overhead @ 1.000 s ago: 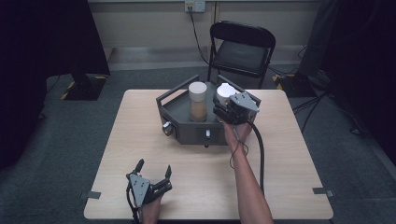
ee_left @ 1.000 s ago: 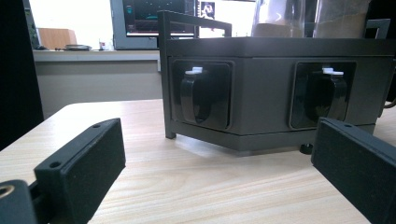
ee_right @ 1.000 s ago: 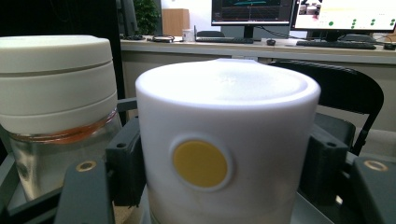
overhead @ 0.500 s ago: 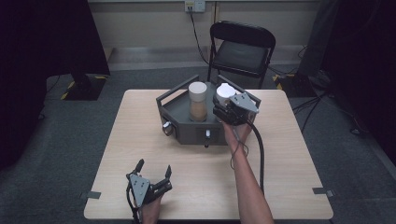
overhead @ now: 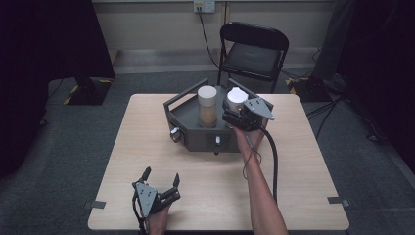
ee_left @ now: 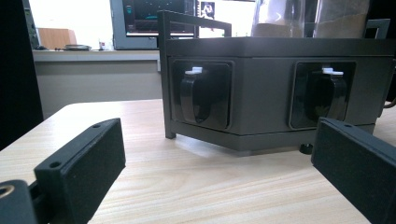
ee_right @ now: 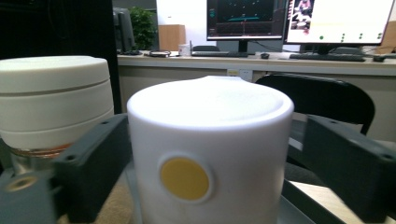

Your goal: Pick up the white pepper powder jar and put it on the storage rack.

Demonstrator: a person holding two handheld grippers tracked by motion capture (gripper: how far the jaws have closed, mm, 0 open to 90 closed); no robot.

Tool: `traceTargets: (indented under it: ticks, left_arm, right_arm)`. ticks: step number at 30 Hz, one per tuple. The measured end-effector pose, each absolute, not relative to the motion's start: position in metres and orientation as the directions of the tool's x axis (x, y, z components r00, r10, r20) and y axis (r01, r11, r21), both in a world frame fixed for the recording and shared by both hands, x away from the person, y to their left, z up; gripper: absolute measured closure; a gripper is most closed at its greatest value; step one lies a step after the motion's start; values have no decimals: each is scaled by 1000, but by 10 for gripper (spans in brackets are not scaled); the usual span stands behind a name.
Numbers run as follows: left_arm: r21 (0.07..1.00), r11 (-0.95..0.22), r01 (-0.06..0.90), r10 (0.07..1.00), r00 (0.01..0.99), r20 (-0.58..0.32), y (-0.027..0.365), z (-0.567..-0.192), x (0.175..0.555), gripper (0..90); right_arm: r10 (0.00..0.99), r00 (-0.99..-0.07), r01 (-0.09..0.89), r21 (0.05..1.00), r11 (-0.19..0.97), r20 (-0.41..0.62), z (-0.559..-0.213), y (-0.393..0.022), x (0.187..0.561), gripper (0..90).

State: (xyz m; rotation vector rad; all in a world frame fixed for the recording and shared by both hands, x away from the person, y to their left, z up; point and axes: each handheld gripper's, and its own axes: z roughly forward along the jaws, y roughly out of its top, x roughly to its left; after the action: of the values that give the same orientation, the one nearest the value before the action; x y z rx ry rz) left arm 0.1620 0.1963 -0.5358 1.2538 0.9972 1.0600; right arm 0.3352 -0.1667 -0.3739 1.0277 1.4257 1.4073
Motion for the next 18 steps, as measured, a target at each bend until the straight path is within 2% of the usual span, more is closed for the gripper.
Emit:
traceTargets:
  ticks: [3, 18]
  left_arm:
    - [998, 19, -63, 973, 229, -4, 196, -536, 162, 23]
    - [998, 19, -63, 973, 229, -4, 196, -536, 162, 23]
  right_arm:
    - [959, -282, -31, 999, 33, -40, -378, -164, 332, 0]
    - [966, -255, -64, 998, 29, -44, -386, -162, 318, 0]
